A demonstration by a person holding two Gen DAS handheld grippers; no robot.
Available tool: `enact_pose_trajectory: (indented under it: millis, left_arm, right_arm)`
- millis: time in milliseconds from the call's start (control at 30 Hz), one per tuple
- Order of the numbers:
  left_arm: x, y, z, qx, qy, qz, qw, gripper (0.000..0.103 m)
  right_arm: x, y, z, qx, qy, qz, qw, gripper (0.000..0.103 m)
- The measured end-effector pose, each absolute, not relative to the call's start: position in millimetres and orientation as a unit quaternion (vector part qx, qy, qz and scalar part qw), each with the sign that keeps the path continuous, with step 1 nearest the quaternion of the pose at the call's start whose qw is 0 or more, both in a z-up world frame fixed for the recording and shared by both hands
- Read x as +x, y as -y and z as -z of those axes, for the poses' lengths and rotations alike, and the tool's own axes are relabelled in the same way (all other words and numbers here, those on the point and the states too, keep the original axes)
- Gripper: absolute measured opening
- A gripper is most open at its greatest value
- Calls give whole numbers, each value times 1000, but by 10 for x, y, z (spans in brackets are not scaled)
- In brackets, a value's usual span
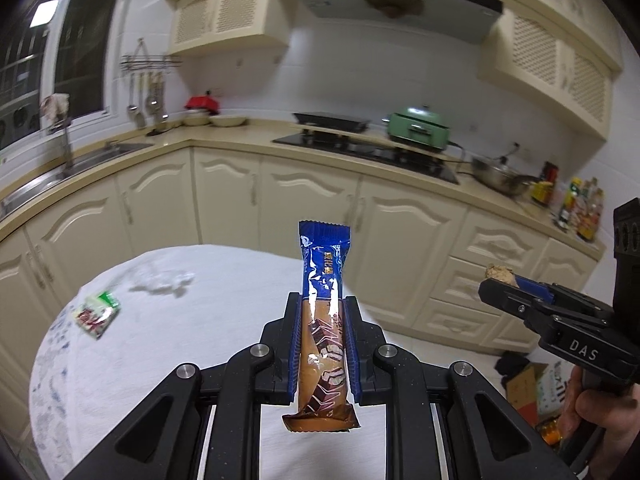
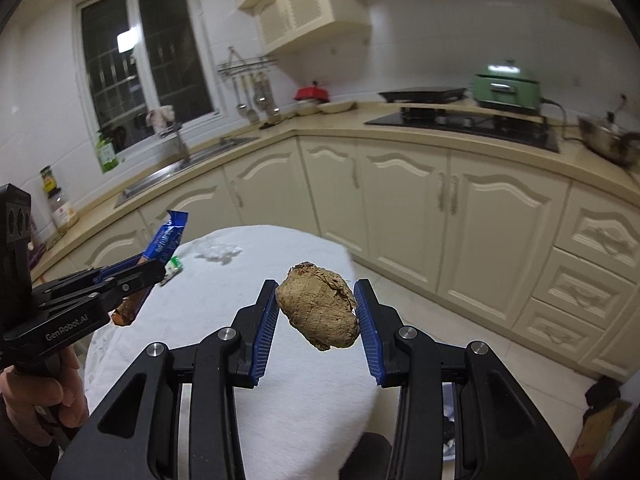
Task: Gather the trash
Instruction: 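Carry both items to the blue bin and open both tools to drop them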
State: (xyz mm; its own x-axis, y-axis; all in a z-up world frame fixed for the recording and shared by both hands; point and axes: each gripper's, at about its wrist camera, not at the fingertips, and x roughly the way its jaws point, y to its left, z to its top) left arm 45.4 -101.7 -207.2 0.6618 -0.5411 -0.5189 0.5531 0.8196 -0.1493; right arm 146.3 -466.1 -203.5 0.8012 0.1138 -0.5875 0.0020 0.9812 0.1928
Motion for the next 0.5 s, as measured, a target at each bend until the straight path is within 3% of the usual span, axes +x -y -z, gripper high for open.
enact_pose_trajectory:
  millis: [500]
  left_arm:
    - [509, 2041, 2177, 61, -311, 406, 857, 15]
  right_arm:
    - [933, 5902, 2282, 156, -320, 98, 929, 39]
